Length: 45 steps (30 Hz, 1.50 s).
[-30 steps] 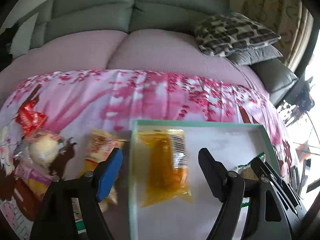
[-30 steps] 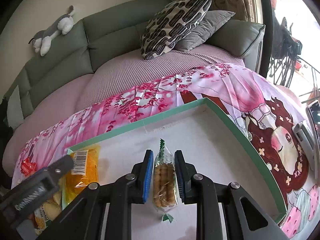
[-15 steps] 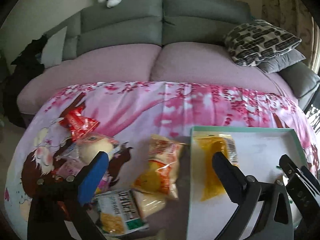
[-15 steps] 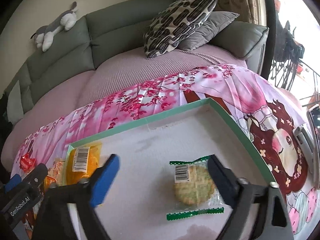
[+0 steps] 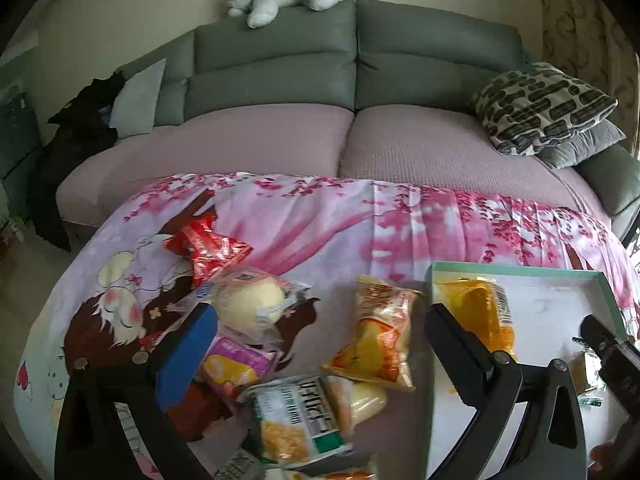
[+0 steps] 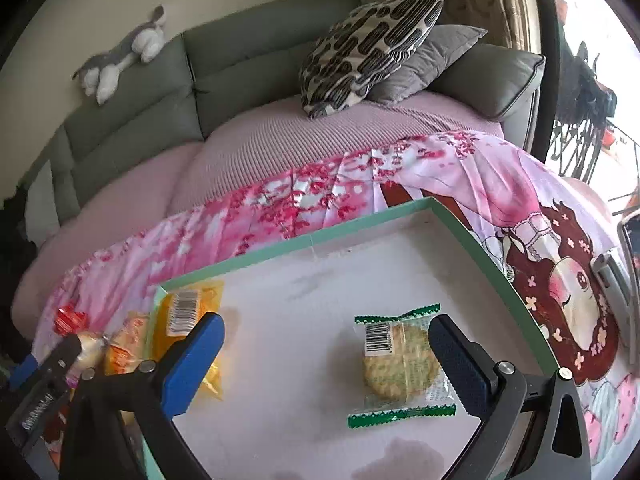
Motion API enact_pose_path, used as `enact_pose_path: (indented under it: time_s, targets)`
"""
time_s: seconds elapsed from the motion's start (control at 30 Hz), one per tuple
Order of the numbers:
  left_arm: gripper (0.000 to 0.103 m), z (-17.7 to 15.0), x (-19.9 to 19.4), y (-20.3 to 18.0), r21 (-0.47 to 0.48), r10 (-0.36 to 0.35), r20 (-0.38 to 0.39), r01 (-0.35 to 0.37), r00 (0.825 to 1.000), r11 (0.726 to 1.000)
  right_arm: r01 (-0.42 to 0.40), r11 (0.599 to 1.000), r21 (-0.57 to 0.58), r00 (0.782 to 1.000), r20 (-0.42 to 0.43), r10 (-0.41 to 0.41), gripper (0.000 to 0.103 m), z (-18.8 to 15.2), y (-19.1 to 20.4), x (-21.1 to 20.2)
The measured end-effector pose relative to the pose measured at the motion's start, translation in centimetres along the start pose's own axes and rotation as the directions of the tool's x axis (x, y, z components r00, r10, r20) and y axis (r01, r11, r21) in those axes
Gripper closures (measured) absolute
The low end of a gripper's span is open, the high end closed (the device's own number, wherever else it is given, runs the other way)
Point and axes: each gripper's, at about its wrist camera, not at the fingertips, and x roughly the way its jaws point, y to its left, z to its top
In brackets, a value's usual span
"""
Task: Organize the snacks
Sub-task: 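Withdraw both open tools from the tray back toward the snack pile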
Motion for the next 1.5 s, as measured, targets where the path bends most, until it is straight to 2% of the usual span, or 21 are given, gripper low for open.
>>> enact_pose_path:
  time_s: [0.07,0.2,0.5,0.7,0.8,0.93,1.03,1.2,1.3,1.5]
  targets:
    - [0.000,-0.2,-0.3,0.7,-0.010,0.017,0.009,-0.017,1.000,1.000,-0.013,1.000,-0.010,1.000,0.017,0.013,0.000,-0.1,0.3,-0.7]
    - [0.000,-0.4,-1.2,1.9,-0.019,0.036,0.024,-0.036,0.999,0.999,0.025,0.996,-0.084,0.999,0.028,-0.023,0.000,-0.2,1.5,-1.6]
    - [0.000,-1.4,-2.9,4.4,-0.023,0.050,0.036,-0.050,0.998,0.999,-0.034,0.989,-0.142,0.999,0.011,0.036,0.000,-1.2,3.7,-3.4]
    - [0.000,-2.2,-3.8,6.2,-0.023,0.062,0.037,-0.061,0.997,0.998,-0.093,0.991,-0.099,0.995,-0.028,0.091,0.000,-1.8,4.8,-3.8]
    - [0.000,-2.4,-4.2,7.1,-0.024,0.063,0.040,-0.062,0.997,0.998,-0.101,0.988,-0.117,0.995,-0.037,0.097,0.000,-2.4,5.6,-3.9]
    - [0.000,-2.7,-4.7,8.5,-0.045,0.033,0.037,-0.032,0.999,0.998,-0.118,0.981,-0.153,0.993,-0.049,0.112,0.000,-3.1,7.1,-4.4]
    - [0.000,-3.0,-4.7,9.5,-0.071,0.007,0.015,-0.006,1.000,0.997,-0.146,0.972,-0.181,0.988,-0.073,0.135,0.000,-3.9,8.2,-4.5]
    - [0.000,-4.2,-4.0,11.0,-0.090,-0.023,-0.066,0.017,0.998,0.996,-0.171,0.957,-0.233,0.981,-0.132,0.143,0.000,-5.4,10.1,-4.1]
    - [0.000,-4.9,-3.3,12.0,-0.112,-0.037,-0.119,0.024,0.992,0.993,-0.189,0.949,-0.253,0.975,-0.166,0.150,0.000,-6.4,11.0,-3.9]
    - [0.000,-6.0,-2.0,14.1,-0.195,-0.082,-0.207,0.041,0.975,0.980,-0.264,0.915,-0.305,0.947,-0.264,0.185,0.000,-9.5,13.7,-3.5]
